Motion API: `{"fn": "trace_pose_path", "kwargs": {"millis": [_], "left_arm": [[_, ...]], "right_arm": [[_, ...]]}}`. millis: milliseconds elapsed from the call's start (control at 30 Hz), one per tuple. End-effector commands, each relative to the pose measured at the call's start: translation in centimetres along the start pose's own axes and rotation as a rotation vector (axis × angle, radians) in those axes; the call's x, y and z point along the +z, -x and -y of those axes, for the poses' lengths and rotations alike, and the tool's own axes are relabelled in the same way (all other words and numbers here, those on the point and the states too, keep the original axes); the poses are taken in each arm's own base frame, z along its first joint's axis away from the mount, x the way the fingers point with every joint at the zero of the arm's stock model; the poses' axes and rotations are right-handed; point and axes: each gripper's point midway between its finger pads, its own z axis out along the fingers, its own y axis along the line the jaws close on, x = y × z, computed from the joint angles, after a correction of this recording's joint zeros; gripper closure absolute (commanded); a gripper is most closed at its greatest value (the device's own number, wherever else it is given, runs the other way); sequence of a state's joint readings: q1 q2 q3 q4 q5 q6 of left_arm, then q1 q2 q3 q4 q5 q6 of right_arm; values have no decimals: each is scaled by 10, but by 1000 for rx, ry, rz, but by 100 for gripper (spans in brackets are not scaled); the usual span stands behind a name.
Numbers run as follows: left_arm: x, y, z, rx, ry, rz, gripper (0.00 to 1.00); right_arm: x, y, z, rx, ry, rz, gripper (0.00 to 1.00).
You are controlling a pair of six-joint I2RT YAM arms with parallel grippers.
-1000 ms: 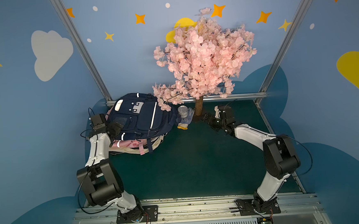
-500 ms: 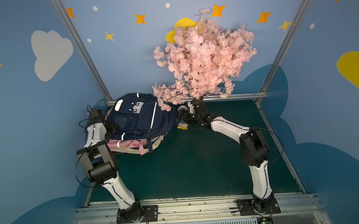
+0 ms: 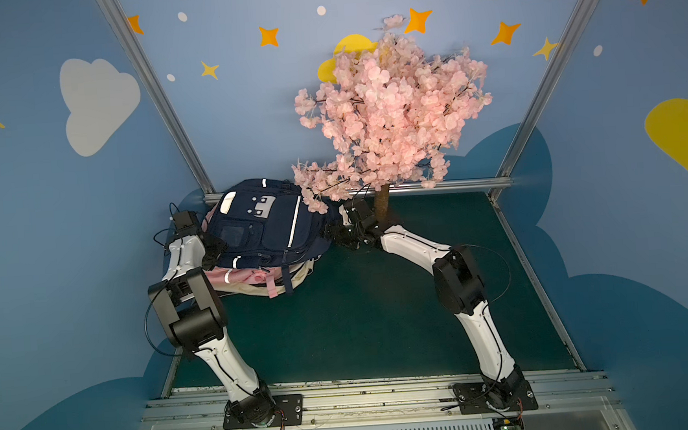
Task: Zip up the backpack
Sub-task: Move the backpack to the center of the board.
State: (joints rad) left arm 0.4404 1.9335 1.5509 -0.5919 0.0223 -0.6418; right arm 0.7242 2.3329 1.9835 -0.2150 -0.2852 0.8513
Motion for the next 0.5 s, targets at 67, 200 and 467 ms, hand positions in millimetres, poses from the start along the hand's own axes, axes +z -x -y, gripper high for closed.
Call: {"fn": "trace_pose_path", "kwargs": {"millis": [67, 200, 467], "left_arm": [[17, -32, 4, 26, 12, -96, 65], [14, -35, 14, 47, -3, -93, 82], [-27, -40, 44, 77, -84, -34, 98]], "right_arm": [[4, -5, -14, -41, 18, -21, 35], [4, -5, -23, -63, 38, -31, 72], [-22, 5, -49, -129, 51, 5, 100]]}}
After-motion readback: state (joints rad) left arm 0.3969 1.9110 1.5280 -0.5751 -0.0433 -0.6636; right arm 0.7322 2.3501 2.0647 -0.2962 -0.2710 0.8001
